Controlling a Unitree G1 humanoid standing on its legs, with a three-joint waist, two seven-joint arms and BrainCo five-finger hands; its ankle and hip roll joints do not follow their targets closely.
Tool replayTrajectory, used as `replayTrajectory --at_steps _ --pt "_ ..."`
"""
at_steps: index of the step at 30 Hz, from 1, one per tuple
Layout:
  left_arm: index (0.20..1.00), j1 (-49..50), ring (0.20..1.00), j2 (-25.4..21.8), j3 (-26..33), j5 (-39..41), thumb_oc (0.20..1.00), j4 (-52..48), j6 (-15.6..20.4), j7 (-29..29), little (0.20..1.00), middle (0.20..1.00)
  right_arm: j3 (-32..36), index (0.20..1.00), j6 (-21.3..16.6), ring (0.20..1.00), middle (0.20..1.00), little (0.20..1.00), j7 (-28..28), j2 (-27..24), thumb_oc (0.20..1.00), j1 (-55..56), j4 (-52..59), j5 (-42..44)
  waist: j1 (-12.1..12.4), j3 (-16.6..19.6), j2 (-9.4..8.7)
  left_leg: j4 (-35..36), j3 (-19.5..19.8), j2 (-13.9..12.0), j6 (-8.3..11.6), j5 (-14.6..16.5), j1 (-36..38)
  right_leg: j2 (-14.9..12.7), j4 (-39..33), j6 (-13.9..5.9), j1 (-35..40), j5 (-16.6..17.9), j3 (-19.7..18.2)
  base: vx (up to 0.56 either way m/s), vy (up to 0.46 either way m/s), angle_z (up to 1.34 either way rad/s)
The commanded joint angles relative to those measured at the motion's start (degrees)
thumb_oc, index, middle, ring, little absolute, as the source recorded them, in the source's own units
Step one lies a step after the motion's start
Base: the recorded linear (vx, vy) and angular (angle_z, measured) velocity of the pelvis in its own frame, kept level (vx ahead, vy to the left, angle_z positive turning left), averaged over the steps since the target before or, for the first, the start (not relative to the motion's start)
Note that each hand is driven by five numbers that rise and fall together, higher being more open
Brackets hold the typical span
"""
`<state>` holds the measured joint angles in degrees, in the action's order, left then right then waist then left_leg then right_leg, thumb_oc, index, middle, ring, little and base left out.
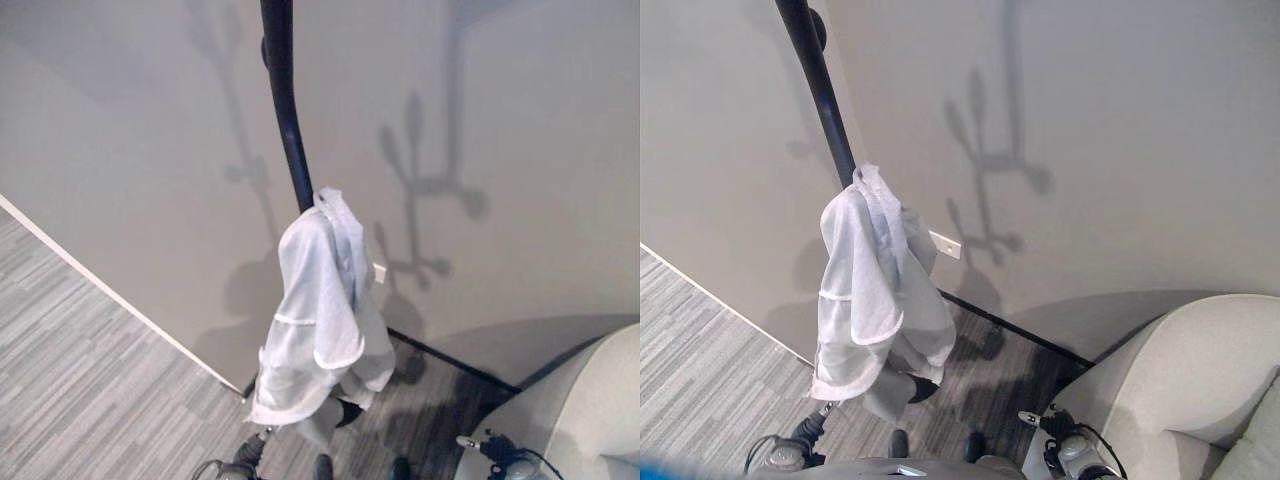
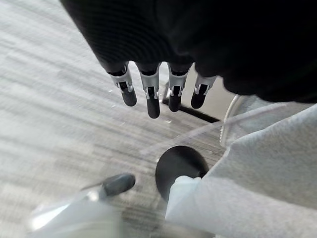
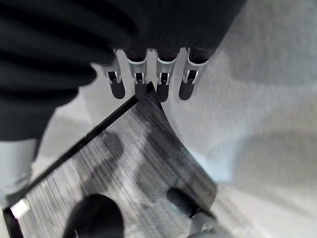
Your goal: Hang the clothes on the sofa on the clothes rack.
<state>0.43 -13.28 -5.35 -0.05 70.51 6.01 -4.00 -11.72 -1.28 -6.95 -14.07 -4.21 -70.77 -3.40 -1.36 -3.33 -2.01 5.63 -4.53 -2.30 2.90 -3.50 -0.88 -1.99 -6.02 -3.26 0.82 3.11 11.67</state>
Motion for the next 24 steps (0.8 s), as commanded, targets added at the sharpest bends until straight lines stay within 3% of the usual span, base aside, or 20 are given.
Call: replayTrajectory --at_steps 1,11,14,21,24 --pt "1.0 -2.86 1.0 -1.21 -1.39 2.31 1.0 4.34 -1.62 0.42 1.0 1.0 0.25 1.0 0.35 1.0 1.0 1.0 -0.16 -1.52 1.0 -2.96 -3.12 2.78 0.66 -0.57 -0.66 -0.63 -3.0 -2.08 2.85 5.64 4.33 -7.61 1.02 -10.22 0.07 -0.3 1.87 0.0 0.0 0.0" --pt "1.0 -3.69 1.0 -2.0 -0.46 4.41 1.0 1.67 -0.49 -1.25 1.0 1.0 0.15 1.0 0.05 1.0 1.0 1.0 -0.7 -1.23 1.0 -2.53 -2.36 3.39 0.86 -0.51 -0.59 -0.63 -3.01 -2.03 2.91 5.93 5.1 -7.7 1.02 -10.23 0.68 -0.5 2.04 0.0 0.0 0.0" --pt "1.0 -4.22 1.0 -2.04 1.34 9.59 1.0 -3.08 1.14 -2.2 1.0 1.0 0.24 1.0 -0.18 1.0 1.0 1.0 -1.48 -0.86 1.0 -1.96 -2.03 3.53 0.93 -0.67 -0.64 -0.63 -2.88 -2.02 2.94 6.08 5.5 -7.69 1.02 -10.23 1.07 -0.67 2.09 0.0 0.0 0.0" --pt "1.0 -4.63 1.0 -2.93 1.62 13.38 1.0 -9.83 3.34 -3.75 1.0 1.0 0.16 1.0 -0.29 1.0 1.0 1.0 -2.07 -0.77 1.0 -1.46 -1.87 3.28 0.91 -0.79 -0.65 -0.63 -2.94 -2.01 3.07 6.11 5.62 -7.67 1.02 -10.28 1.21 -0.76 2.07 0.0 0.0 0.0" --pt "1.0 -3.91 1.0 -4.45 1.42 15.59 1.0 -19.06 4.92 -4.46 1.0 1.0 0.08 1.0 -0.26 1.0 1.0 1.0 -2.38 -0.66 1.0 -1.29 -1.69 3.07 1.07 -1.0 -0.53 -0.63 -2.98 -2.0 3.14 6.03 5.43 -7.7 1.02 -10.43 1.06 -0.73 2.16 0.0 0.0 0.0"
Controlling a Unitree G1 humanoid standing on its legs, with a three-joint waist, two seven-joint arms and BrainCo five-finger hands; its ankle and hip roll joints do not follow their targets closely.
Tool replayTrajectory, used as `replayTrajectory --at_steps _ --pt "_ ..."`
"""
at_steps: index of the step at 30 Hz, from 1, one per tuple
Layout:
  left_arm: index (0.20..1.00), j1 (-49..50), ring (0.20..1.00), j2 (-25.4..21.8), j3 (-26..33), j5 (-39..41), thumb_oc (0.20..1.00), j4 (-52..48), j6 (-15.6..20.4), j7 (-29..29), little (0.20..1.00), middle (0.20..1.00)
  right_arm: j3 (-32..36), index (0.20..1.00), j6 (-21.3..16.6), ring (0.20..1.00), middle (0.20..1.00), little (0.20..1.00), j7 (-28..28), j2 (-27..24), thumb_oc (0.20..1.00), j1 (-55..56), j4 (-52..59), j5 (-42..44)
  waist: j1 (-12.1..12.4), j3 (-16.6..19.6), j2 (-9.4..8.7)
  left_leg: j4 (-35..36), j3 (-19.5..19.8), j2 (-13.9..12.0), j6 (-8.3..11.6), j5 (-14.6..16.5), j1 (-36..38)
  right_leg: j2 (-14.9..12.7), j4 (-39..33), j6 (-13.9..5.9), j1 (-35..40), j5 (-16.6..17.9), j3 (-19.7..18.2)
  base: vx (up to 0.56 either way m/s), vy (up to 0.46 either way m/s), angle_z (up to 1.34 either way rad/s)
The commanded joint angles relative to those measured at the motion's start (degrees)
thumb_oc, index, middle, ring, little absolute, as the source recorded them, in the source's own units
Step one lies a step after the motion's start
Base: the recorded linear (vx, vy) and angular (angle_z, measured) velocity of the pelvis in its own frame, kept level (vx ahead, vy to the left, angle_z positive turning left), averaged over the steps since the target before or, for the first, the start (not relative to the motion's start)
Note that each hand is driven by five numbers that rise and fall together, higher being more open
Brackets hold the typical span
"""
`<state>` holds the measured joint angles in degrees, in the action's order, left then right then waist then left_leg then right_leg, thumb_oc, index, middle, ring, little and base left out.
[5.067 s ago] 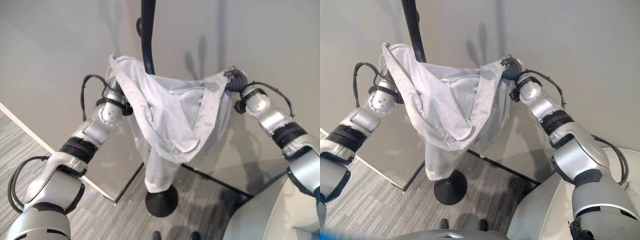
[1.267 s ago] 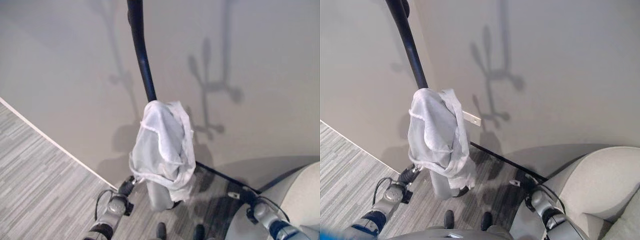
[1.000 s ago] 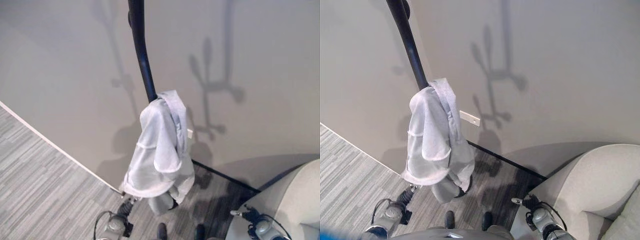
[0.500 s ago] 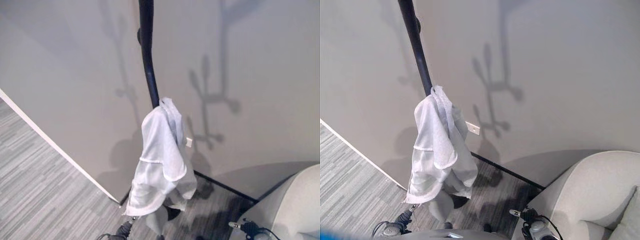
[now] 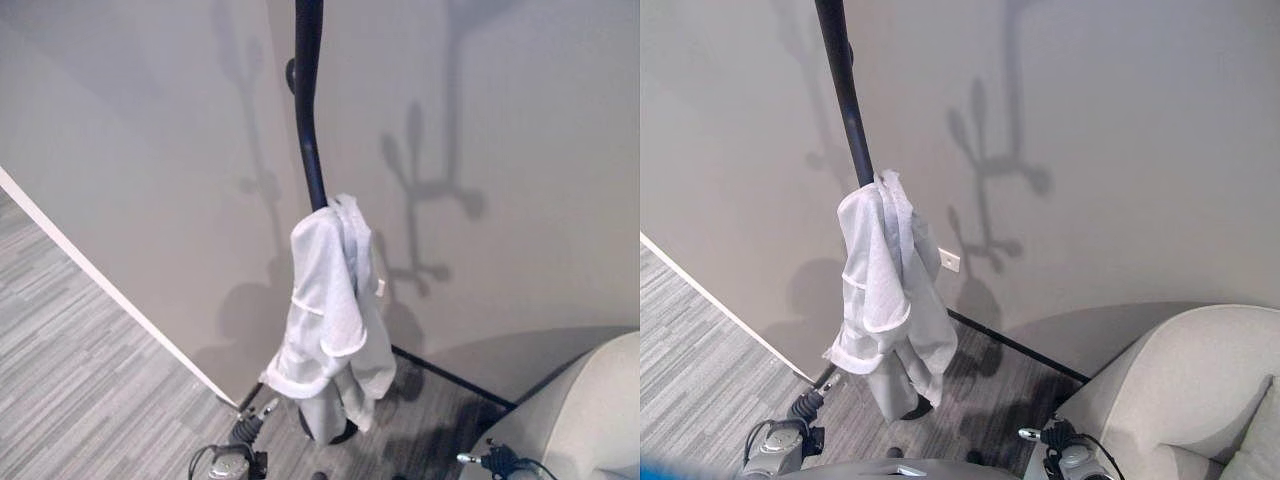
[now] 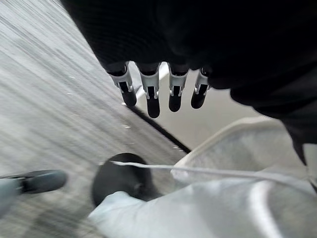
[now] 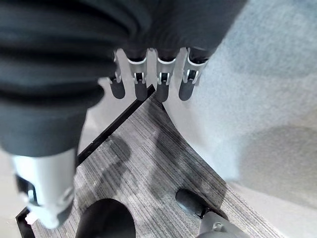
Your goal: Hang the clothes on the sofa on the clothes rack.
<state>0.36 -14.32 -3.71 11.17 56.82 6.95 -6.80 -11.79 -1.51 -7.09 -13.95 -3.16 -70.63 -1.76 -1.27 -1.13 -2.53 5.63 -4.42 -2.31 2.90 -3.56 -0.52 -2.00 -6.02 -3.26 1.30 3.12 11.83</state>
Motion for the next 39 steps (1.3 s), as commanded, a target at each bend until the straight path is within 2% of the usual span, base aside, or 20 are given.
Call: replayTrajectory --at_steps 1,8,9,16,21,23,25,26,27,29,30,31,34,39 --pt "1.0 -3.59 1.0 -3.82 -0.29 4.66 1.0 -7.29 4.28 -1.91 1.0 1.0 0.14 1.0 0.0 1.0 1.0 1.0 -2.29 -0.73 1.0 -2.3 -1.79 1.4 1.02 -3.23 0.01 -0.63 -3.09 -1.98 3.16 6.06 5.01 -7.69 1.02 -10.47 0.53 -0.73 2.02 0.0 0.0 0.0" --pt "1.0 -2.07 1.0 -6.01 0.79 5.93 1.0 -20.11 6.05 -3.09 1.0 1.0 -0.01 1.0 0.03 1.0 1.0 1.0 -2.15 -0.26 1.0 -1.92 -1.53 1.14 1.24 -3.3 0.02 -0.63 -3.16 -2.05 3.39 5.97 4.88 -7.77 1.02 -10.62 0.47 -0.71 2.03 0.0 -0.002 0.0" --pt "1.0 -1.82 1.0 -6.42 1.61 7.35 1.0 -25.03 6.9 -3.41 1.0 1.0 -0.13 1.0 0.02 1.0 1.0 1.0 -2.01 0.06 1.0 -1.63 -1.31 1.26 1.27 -3.22 0.05 -0.63 -3.14 -2.14 3.49 5.94 4.83 -7.82 1.02 -10.63 0.4 -0.72 1.99 0.0 0.0 0.0" --pt "1.0 -1.75 1.0 -5.77 2.73 10.31 1.0 -32.09 8.03 -3.19 1.0 1.0 -0.71 1.0 0.06 1.0 1.0 1.0 -1.69 0.51 1.0 -1.4 -1.64 1.24 1.28 -3.07 0.12 -0.63 -3.12 -2.24 3.62 5.97 5.0 -7.81 1.02 -10.56 0.46 -0.73 1.96 0.0 0.0 0.0" --pt "1.0 -1.83 1.0 -5.43 2.37 10.06 1.0 -32.66 7.81 -2.82 1.0 1.0 -1.11 1.0 0.07 1.0 1.0 1.0 -1.74 0.61 1.0 -1.39 -1.89 1.39 1.21 -2.97 0.29 -0.63 -3.09 -2.2 3.57 6.0 5.08 -7.87 1.02 -10.5 0.43 -0.62 1.89 0.0 0.001 -0.01" --pt "1.0 -1.79 1.0 -5.64 1.64 8.79 1.0 -30.94 7.38 -2.54 1.0 1.0 -1.2 1.0 0.02 1.0 1.0 1.0 -1.76 0.57 1.0 -1.51 -2.05 1.53 1.14 -2.96 0.37 -0.63 -3.14 -2.16 3.55 6.01 5.07 -7.92 1.02 -10.49 0.38 -0.56 1.86 0.01 0.009 -0.03" --pt "1.0 -0.95 1.0 -6.5 -0.29 3.9 1.0 -26.82 6.22 -1.84 1.0 1.0 -1.49 1.0 -0.02 1.0 1.0 1.0 -1.87 0.33 1.0 -1.96 -2.23 1.37 1.13 -3.02 0.52 -0.63 -3.27 -2.12 3.45 6.03 5.02 -7.99 1.02 -10.52 0.32 -0.38 1.8 0.0 0.007 -0.02" --pt "1.0 -0.73 1.0 -6.37 -1.87 0.93 1.0 -20.89 5.21 -1.48 1.0 1.0 -1.76 1.0 0.06 1.0 1.0 1.0 -2.04 0.19 1.0 -2.29 -2.67 1.31 1.09 -3.0 0.65 -0.63 -3.35 -1.98 3.31 6.04 4.95 -8.05 1.02 -10.54 0.22 -0.2 1.81 0.0 0.02 -0.03" --pt "1.0 -0.8 1.0 -6.34 -1.9 0.92 1.0 -20.8 5.27 -1.49 1.0 1.0 -1.75 1.0 0.06 1.0 1.0 1.0 -2.05 0.18 1.0 -2.3 -2.67 1.31 1.1 -3.01 0.66 -0.63 -3.35 -1.98 3.31 6.05 4.95 -8.05 1.02 -10.54 0.22 -0.2 1.81 -0.01 0.022 -0.04" --pt "1.0 -1.19 1.0 -5.3 -3.45 -2.26 1.0 -11.98 4.18 -1.42 1.0 1.0 -1.89 1.0 0.0 1.0 1.0 1.0 -2.36 0.07 1.0 -2.74 -3.08 1.4 1.01 -3.02 0.72 -0.63 -3.5 -1.86 3.2 6.04 4.85 -8.08 1.02 -10.53 0.12 -0.11 1.81 0.0 0.007 -0.02" --pt "1.0 -1.26 1.0 -5.27 -3.47 -2.27 1.0 -11.88 4.24 -1.43 1.0 1.0 -1.87 1.0 -0.01 1.0 1.0 1.0 -2.36 0.05 1.0 -2.76 -3.09 1.4 1.02 -3.04 0.74 -0.63 -3.51 -1.86 3.2 6.05 4.86 -8.08 1.02 -10.53 0.12 -0.12 1.81 0.0 0.0 0.0" --pt "1.0 -1.82 1.0 -3.91 -4.85 -5.67 1.0 -3.23 2.58 -0.97 1.0 1.0 -2.0 1.0 -0.1 1.0 1.0 1.0 -2.57 -0.14 1.0 -3.26 -3.35 1.43 0.79 -2.98 0.79 -0.63 -3.61 -1.71 3.11 6.04 4.79 -8.04 1.02 -10.51 -0.02 0.0 1.77 0.0 0.0 0.0" --pt "1.0 -2.29 1.0 -2.07 -6.7 -10.05 1.0 7.26 1.13 0.03 1.0 1.0 -2.23 1.0 -0.16 1.0 1.0 1.0 -2.68 -0.31 1.0 -3.55 -3.88 1.13 0.46 -2.98 0.83 -0.63 -3.64 -1.63 2.96 6.07 4.88 -7.97 1.02 -10.45 -0.1 0.02 1.66 0.0 0.018 -0.02" --pt "1.0 -1.89 1.0 -0.29 -7.13 -13.48 1.0 14.8 -0.2 1.22 1.0 1.0 -2.27 1.0 -0.1 1.0 1.0 1.0 -2.03 -0.75 1.0 -3.6 -4.09 0.91 0.13 -2.79 0.87 -0.63 -3.74 -1.63 2.85 6.26 4.97 -7.92 1.02 -10.38 -0.13 -0.05 1.66 0.0 0.003 0.01"
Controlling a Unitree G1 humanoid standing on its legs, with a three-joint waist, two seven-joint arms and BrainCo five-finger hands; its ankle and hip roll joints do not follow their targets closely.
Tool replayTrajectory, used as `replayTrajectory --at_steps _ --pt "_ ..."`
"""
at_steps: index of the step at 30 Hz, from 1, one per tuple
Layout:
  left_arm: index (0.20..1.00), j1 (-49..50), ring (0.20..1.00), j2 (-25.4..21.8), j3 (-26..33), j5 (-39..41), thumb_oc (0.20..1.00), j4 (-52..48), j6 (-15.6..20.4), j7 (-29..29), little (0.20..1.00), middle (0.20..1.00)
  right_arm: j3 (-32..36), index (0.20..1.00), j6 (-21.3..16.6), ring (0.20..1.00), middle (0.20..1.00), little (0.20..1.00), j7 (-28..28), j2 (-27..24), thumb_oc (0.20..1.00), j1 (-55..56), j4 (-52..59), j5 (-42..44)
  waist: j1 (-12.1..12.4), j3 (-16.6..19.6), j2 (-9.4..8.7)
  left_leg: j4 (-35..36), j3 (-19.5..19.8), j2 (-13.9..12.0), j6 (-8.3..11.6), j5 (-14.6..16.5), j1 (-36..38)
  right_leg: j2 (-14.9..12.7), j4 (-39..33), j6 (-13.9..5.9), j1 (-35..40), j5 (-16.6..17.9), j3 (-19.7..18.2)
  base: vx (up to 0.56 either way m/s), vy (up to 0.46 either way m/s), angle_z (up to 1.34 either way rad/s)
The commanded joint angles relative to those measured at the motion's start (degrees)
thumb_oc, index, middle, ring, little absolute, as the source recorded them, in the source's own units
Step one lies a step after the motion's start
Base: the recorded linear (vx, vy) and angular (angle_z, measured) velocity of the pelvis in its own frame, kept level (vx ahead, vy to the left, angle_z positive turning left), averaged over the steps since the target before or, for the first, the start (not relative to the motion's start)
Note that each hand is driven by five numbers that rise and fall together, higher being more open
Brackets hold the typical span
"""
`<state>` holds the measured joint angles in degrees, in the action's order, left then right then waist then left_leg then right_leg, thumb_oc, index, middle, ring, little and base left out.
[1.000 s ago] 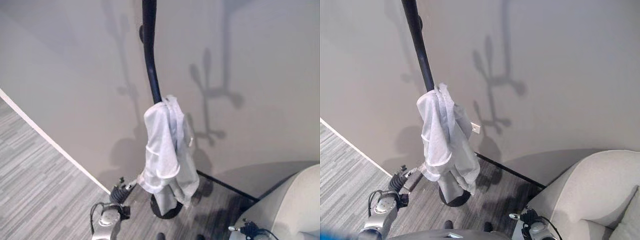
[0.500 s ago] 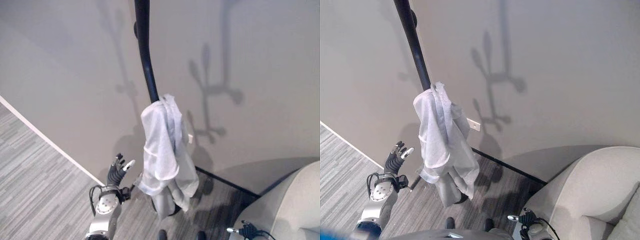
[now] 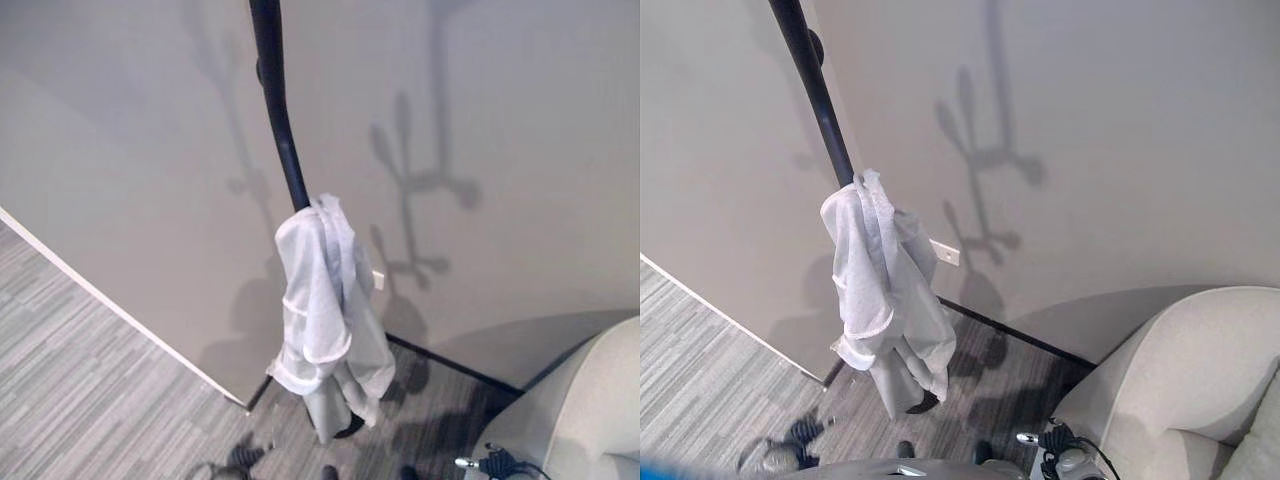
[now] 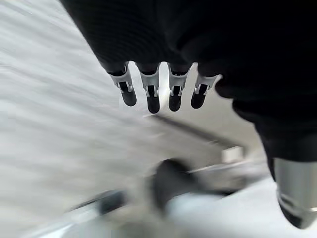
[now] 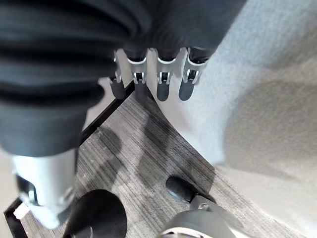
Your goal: Hang the clothes on the sofa on the clothes rack.
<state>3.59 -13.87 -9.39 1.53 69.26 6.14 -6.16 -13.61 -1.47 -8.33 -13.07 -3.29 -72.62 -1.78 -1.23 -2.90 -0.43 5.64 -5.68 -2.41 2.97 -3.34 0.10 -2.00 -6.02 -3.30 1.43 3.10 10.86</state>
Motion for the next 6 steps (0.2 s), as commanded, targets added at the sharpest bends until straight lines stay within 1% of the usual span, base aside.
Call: replayTrajectory --at_steps 1,6 --pt "1.0 -4.62 1.0 -0.44 -1.5 -5.03 1.0 4.14 0.04 1.13 1.0 1.0 -0.42 1.0 -0.19 1.0 1.0 1.0 -0.44 -1.76 1.0 -3.39 -1.96 0.75 0.06 -0.92 -1.28 -0.64 -2.45 -1.51 2.73 6.03 4.39 -7.86 1.02 -10.29 -0.22 -0.06 2.65 0.0 0.0 0.0" --pt "1.0 -4.15 1.0 -0.19 -0.78 -5.32 1.0 5.82 -0.81 2.35 1.0 1.0 -0.11 1.0 -0.01 1.0 1.0 1.0 0.44 -2.16 1.0 -3.25 -1.87 0.78 0.25 -0.97 -1.29 -0.64 -2.46 -1.51 2.71 5.99 4.44 -7.78 1.02 -10.24 -0.06 -0.06 2.91 0.0 0.0 0.0"
